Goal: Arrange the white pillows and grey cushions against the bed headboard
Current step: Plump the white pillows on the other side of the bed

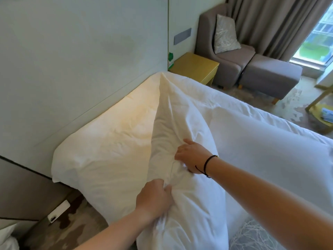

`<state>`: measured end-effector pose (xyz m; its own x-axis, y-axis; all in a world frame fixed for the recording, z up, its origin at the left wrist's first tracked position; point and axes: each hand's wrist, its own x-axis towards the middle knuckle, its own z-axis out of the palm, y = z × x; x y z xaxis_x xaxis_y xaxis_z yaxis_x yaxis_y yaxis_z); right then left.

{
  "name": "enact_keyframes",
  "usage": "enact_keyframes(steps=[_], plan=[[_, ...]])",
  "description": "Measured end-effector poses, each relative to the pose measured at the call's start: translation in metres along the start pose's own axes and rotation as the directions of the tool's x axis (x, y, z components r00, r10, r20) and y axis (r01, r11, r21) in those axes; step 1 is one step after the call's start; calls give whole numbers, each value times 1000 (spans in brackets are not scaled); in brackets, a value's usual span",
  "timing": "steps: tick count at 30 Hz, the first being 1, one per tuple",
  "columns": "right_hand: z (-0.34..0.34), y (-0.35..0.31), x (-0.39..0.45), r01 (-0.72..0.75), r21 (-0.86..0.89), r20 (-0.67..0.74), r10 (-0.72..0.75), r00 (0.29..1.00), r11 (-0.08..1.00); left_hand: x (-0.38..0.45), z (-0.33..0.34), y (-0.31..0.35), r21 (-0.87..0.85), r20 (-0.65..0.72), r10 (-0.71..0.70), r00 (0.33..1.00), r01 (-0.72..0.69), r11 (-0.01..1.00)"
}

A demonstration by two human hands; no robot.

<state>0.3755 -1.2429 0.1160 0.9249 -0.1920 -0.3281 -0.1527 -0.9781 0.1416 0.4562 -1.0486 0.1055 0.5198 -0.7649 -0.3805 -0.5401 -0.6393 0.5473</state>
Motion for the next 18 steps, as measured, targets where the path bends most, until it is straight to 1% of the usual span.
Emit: enact_keyframes(steps=[5,10,12,14,18], plan=[[2,-9,-1,-132,24,-66,133,989,991,14,1,-10,-93,15,83,996,-81,992],[-11,-19,25,-177,46,-81,180,980,983,42,-30,-38,-220,10,130,991,-124,968],[-25,-19,44,-191,54,-86,195,977,980,58,-53,-51,-269,4,154,988,-147,952],[-44,-17,69,-235,49,-84,238,968,971,77,-83,-65,-283,-24,188,982,-187,940],[-91,-13,125,-375,83,-138,384,913,923,123,-166,-80,-231,-51,305,951,-308,923]])
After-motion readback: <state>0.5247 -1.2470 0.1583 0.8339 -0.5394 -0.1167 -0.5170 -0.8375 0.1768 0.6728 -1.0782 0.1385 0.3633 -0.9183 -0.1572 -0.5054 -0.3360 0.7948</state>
